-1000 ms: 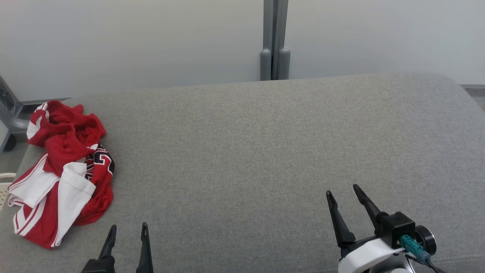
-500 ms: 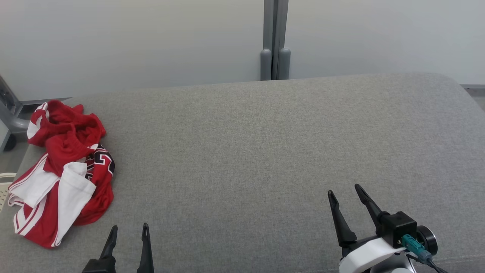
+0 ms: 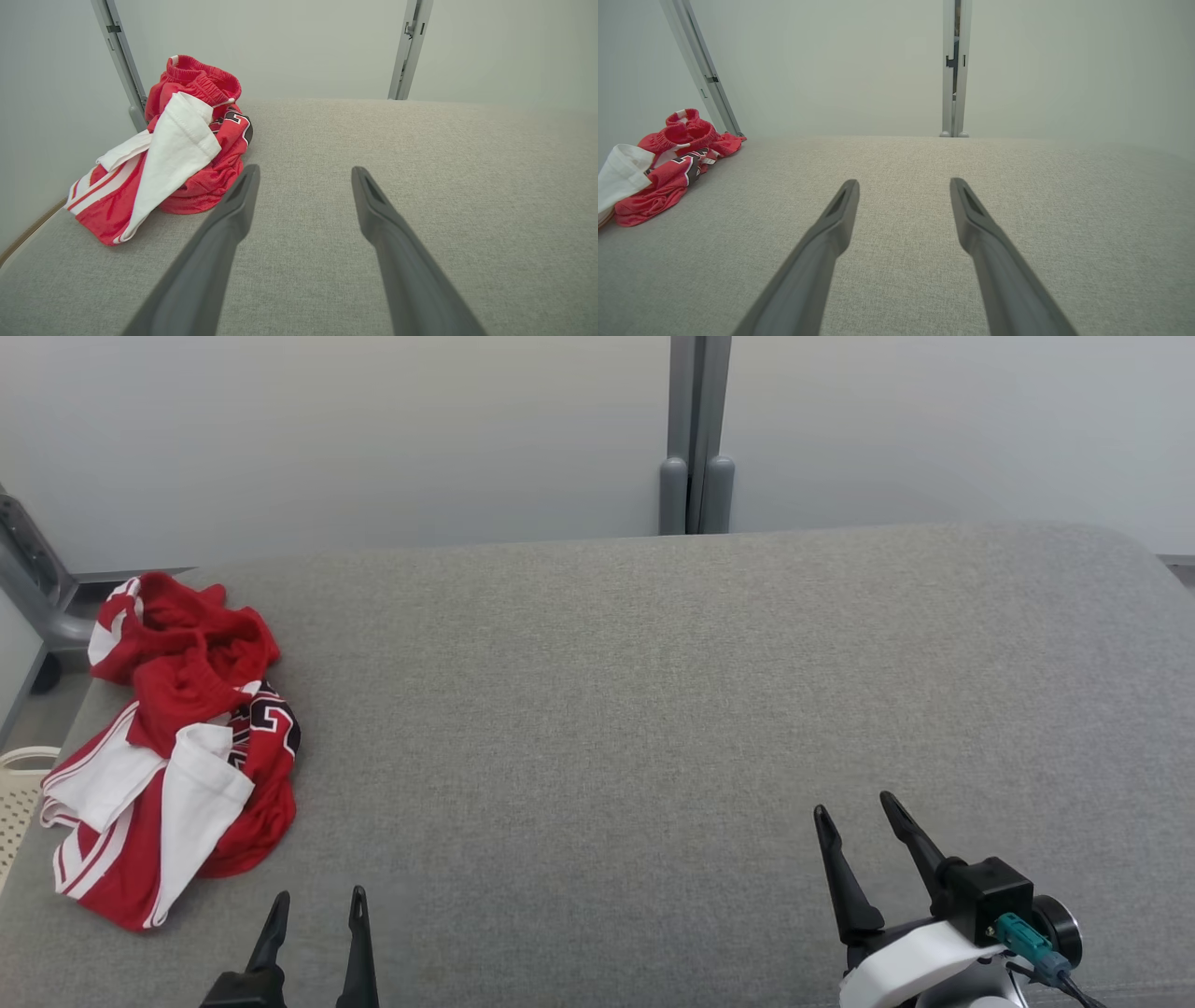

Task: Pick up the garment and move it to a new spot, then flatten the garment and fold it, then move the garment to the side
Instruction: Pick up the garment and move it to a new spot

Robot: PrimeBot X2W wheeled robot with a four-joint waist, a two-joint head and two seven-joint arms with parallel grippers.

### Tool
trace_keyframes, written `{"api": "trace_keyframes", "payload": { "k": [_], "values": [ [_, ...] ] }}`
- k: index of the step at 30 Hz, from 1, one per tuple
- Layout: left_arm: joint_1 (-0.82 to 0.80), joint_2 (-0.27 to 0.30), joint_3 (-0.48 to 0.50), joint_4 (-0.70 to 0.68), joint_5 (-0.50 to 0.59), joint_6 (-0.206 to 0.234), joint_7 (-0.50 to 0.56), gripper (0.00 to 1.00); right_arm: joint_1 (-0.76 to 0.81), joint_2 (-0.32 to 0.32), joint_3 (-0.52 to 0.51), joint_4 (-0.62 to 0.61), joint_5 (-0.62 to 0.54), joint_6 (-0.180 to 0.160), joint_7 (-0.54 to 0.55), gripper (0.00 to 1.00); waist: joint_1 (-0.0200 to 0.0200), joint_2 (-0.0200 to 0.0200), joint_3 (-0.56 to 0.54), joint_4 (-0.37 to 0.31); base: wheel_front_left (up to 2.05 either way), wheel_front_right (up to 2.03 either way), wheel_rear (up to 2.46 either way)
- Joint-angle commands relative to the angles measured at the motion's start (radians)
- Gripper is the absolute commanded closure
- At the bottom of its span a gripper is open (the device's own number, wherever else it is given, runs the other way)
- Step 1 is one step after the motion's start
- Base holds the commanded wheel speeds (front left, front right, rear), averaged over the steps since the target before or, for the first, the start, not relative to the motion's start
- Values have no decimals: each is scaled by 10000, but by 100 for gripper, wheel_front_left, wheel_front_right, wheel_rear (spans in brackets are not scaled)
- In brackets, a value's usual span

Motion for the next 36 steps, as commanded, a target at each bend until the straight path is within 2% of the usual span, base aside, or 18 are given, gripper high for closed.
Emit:
{"api": "trace_keyframes", "payload": {
  "k": [1, 4, 8, 10, 16, 21, 29, 36],
  "values": [
    [-81, 77, -3, -17, -76, 51, 18, 0, -15, -34, 14, 13, 78, 4, -44, 0, 0, 0, -2, 215, 0, 0, 0],
    [-142, 116, -15, -56, -61, 74, 44, 0, 11, -34, 19, 18, 94, 2, -44, 0, 0, 0, -4, 563, 0, 0, 0],
    [-190, 213, 0, -133, -70, 126, 88, 0, 37, -32, 16, 10, 129, 2, -43, 0, 0, 0, 3, 1409, 0, 0, 0],
    [-169, 236, 32, -146, -90, 157, 92, 0, 26, -32, 52, 11, 141, 2, -43, 0, 0, 0, 3, 1579, 0, 0, 0],
    [-78, 330, 86, -249, -151, 236, 149, 0, -48, -32, 57, 11, 219, 2, -43, 0, 0, 0, 1, 2662, 0, 0, 0],
    [38, 398, 152, -328, -255, 280, 208, 0, -82, -34, 100, 45, 203, 2, -43, 0, 0, 0, -25, 3284, 0, 0, 0],
    [-112, 501, 176, -384, -361, 303, 293, 0, -119, -35, 114, 37, 196, 2, -42, 0, 0, 0, 17, 3562, 0, 0, 0],
    [-474, 602, 310, -376, -580, 339, 527, 0, -101, -39, 35, 70, 121, 2, -42, 0, 0, 0, 148, 3128, 0, 0, 0]
  ]
}}
